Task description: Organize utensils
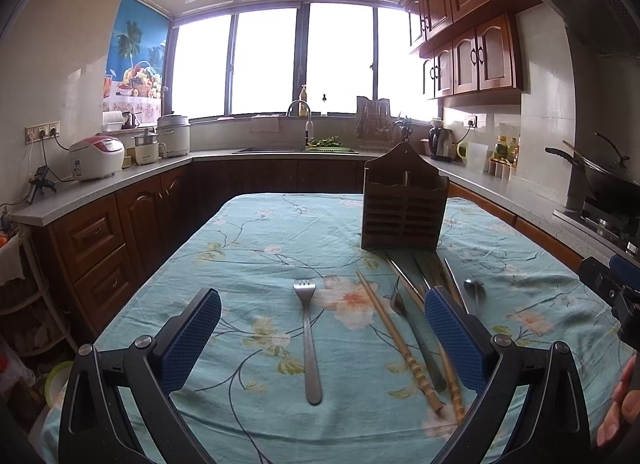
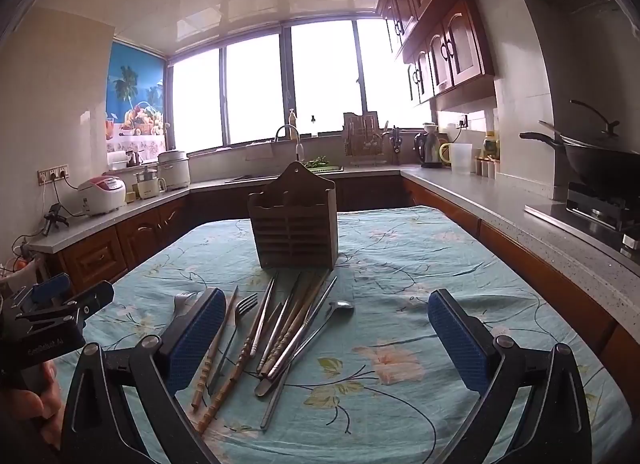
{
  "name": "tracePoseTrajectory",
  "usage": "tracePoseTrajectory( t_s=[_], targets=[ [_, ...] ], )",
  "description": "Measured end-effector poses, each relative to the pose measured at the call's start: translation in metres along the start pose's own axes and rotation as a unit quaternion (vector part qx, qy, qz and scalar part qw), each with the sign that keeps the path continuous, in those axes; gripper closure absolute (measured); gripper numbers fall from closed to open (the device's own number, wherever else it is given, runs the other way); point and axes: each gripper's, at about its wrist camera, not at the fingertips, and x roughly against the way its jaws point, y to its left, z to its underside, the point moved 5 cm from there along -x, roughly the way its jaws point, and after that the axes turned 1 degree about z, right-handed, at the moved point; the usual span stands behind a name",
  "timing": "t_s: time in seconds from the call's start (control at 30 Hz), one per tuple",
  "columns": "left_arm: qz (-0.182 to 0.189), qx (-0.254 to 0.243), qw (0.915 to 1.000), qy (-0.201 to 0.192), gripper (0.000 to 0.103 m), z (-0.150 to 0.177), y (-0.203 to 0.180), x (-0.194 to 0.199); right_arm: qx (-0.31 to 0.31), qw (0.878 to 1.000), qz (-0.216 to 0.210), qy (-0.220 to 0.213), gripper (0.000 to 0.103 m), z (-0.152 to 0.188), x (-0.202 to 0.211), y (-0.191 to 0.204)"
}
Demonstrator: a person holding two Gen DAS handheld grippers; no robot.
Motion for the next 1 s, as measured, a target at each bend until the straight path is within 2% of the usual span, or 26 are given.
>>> tracePoseTrajectory(
  t_s=[1.0],
  targets=[
    [0.001, -0.008, 0.9999, -0.011, 0.001, -0.0008, -0.0013, 0.0015, -0.001, 1.000, -0.012, -0.010, 0.001, -0.0029, 0.0028, 0.0067]
  ],
)
